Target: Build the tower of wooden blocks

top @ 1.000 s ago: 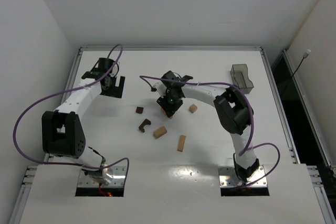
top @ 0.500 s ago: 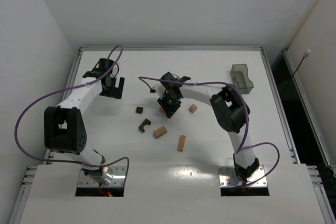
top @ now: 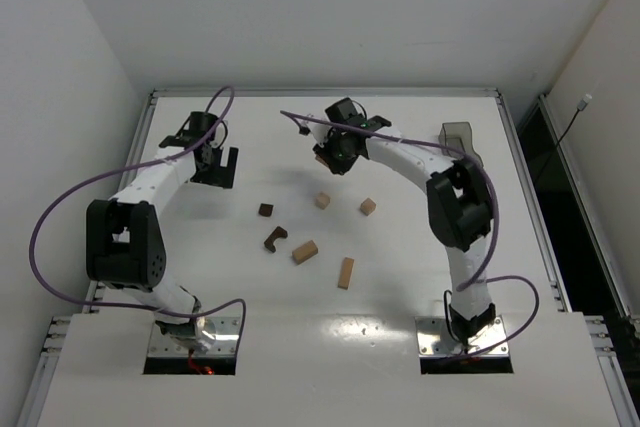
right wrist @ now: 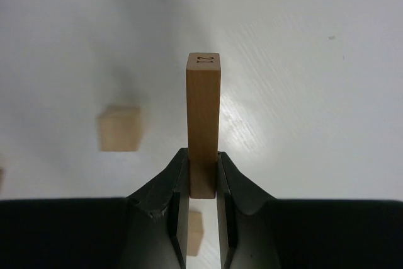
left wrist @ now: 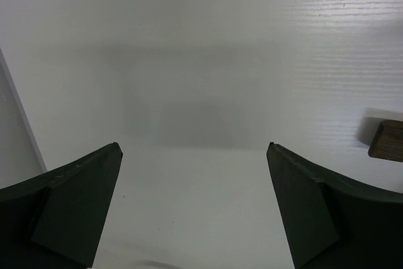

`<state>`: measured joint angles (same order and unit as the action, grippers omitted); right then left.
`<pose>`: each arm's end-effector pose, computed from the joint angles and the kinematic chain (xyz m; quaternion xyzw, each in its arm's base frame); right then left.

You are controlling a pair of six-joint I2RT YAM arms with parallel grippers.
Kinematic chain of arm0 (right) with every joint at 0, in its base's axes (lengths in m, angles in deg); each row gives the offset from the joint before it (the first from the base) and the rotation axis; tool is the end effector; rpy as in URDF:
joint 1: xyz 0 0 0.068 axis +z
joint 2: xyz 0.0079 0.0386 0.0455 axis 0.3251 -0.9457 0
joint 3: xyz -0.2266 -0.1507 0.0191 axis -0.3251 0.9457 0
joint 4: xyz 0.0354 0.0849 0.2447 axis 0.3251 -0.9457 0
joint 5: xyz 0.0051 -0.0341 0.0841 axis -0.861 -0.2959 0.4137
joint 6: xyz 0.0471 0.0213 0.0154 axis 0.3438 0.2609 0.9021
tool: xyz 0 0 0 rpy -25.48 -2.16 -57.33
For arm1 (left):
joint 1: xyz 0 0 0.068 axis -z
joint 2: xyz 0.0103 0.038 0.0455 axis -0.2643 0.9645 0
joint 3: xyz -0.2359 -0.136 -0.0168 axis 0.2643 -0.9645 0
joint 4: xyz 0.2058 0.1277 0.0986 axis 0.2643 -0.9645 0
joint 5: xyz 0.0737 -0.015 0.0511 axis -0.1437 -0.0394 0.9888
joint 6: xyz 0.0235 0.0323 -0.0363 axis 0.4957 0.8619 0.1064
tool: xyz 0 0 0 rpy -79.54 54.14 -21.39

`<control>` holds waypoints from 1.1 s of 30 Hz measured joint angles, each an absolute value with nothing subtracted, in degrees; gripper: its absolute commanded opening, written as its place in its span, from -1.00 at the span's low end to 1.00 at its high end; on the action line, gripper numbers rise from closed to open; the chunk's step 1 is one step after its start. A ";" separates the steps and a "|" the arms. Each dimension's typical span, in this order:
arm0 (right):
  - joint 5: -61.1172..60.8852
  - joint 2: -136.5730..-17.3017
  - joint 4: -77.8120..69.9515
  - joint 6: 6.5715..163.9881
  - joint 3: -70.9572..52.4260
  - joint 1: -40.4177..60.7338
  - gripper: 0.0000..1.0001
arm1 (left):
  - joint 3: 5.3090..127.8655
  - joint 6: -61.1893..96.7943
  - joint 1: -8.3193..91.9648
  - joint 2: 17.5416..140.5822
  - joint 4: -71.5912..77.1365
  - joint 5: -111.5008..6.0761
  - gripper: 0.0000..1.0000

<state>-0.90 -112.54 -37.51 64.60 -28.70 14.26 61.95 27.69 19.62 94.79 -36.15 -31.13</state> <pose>0.3740 0.2501 0.2245 -0.3973 0.8676 0.1057 0.2798 0.3271 -0.0164 0.2398 -0.0078 0.9608 0.0988 0.2591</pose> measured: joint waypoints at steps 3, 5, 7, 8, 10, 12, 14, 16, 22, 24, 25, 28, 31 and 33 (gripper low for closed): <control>-4.34 -117.72 -36.09 60.77 -28.70 12.56 -1.00 | 62.03 27.60 19.62 94.85 -36.11 -31.13 1.00; -5.41 -120.45 -35.91 59.07 -28.68 12.19 -1.00 | 62.08 27.60 19.62 94.96 -36.06 -31.13 1.00; -5.89 -122.20 -35.67 57.32 -28.24 12.19 -1.00 | 62.08 27.60 19.62 95.23 -36.08 -31.15 1.00; -5.78 -122.46 -35.67 56.64 -27.93 12.28 -1.00 | 62.08 27.60 19.62 95.36 -36.08 -31.13 1.00; -5.08 -122.33 -35.61 55.42 -27.28 12.47 -1.00 | 62.08 27.60 19.62 95.68 -36.06 -31.09 1.00; -3.46 -121.76 -35.04 54.39 -26.18 12.73 -1.00 | 62.08 27.60 19.62 95.92 -36.11 -31.09 1.00; -1.56 -120.17 -35.08 53.47 -23.52 13.24 -1.00 | 62.08 27.62 19.62 96.03 -36.04 -31.09 1.00; 0.47 -117.74 -35.13 52.51 -19.65 14.13 -1.00 | 62.08 27.62 19.62 96.12 -36.00 -31.09 1.00; 6.33 -109.65 -37.44 49.76 -9.57 19.47 -1.00 | 62.08 27.62 19.33 96.65 -35.86 -31.13 1.00; 7.86 -107.45 -38.36 48.88 -7.43 21.32 -1.00 | 62.08 27.64 19.18 96.65 -35.82 -31.13 1.00; 8.41 -106.38 -38.60 48.34 -6.62 22.53 -1.00 | 62.08 27.64 19.16 96.67 -35.82 -31.13 1.00; 9.89 -104.34 -39.02 47.50 -5.53 25.06 -1.00 | 62.08 27.64 19.09 96.67 -35.82 -31.17 1.00; 12.32 -105.26 -39.72 51.44 -7.58 24.14 -1.00 | 62.08 27.64 19.09 96.69 -35.82 -31.30 1.00; 15.29 -108.32 -39.54 56.93 -12.15 21.13 -1.00 | 62.08 27.62 19.07 96.69 -35.82 -31.39 1.00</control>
<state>15.29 -108.32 -39.54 56.93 -12.15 21.13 62.08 27.62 19.07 96.69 -35.82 -31.39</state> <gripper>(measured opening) 0.151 0.996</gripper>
